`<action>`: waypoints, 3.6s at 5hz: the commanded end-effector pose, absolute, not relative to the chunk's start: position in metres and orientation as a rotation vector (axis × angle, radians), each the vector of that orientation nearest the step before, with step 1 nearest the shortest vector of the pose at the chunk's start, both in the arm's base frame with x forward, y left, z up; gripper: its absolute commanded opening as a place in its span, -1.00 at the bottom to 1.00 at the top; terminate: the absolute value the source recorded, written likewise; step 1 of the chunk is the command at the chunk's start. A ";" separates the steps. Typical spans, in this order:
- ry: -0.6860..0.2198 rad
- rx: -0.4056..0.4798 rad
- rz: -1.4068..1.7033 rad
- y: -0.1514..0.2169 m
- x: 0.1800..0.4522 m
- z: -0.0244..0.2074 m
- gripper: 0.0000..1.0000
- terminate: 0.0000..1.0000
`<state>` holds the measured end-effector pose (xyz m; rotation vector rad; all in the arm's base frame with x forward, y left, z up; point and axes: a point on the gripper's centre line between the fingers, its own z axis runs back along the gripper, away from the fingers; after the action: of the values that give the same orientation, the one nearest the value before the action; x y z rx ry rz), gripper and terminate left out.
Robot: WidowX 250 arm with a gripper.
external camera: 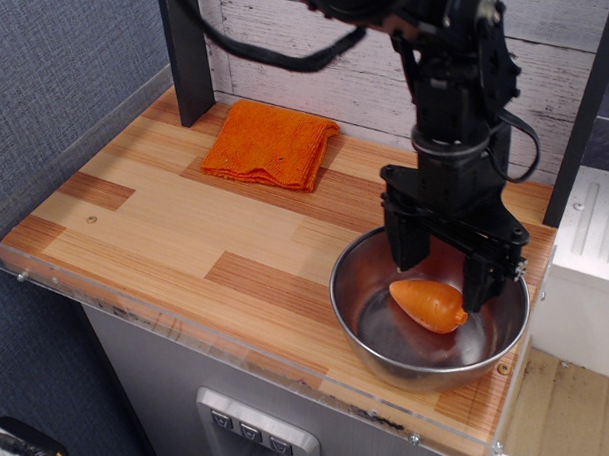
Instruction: Put the carrot under the orange cloth on the edge
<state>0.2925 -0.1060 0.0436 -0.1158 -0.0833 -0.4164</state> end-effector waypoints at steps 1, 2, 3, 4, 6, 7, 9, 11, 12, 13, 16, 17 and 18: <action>-0.188 -0.071 -0.558 -0.138 0.303 0.038 1.00 -1.00; -0.153 -0.061 -0.556 -0.136 0.300 0.031 1.00 -1.00; -0.152 -0.058 -0.546 -0.131 0.300 0.036 1.00 -1.00; -0.150 -0.073 -0.516 -0.119 0.300 0.037 1.00 -1.00; -0.130 -0.072 -0.482 -0.109 0.295 0.039 -1.00 -1.00; -0.122 -0.093 -0.478 -0.106 0.295 0.041 -1.00 -1.00; -0.217 -0.142 -0.482 -0.108 0.300 0.090 -1.00 -1.00; -0.314 -0.145 -0.310 -0.039 0.291 0.178 -1.00 -1.00; -0.280 -0.087 -0.168 0.007 0.268 0.185 -1.00 -1.00; -0.240 -0.031 -0.079 0.033 0.253 0.182 -1.00 -1.00; -0.271 0.039 -0.065 0.065 0.257 0.134 -1.00 -1.00; -0.215 0.011 -0.057 0.077 0.269 0.106 -1.00 -1.00; -0.151 0.007 -0.055 0.081 0.274 0.087 -1.00 -1.00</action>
<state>0.2787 0.0812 0.0688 -0.0099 -0.1017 -0.0602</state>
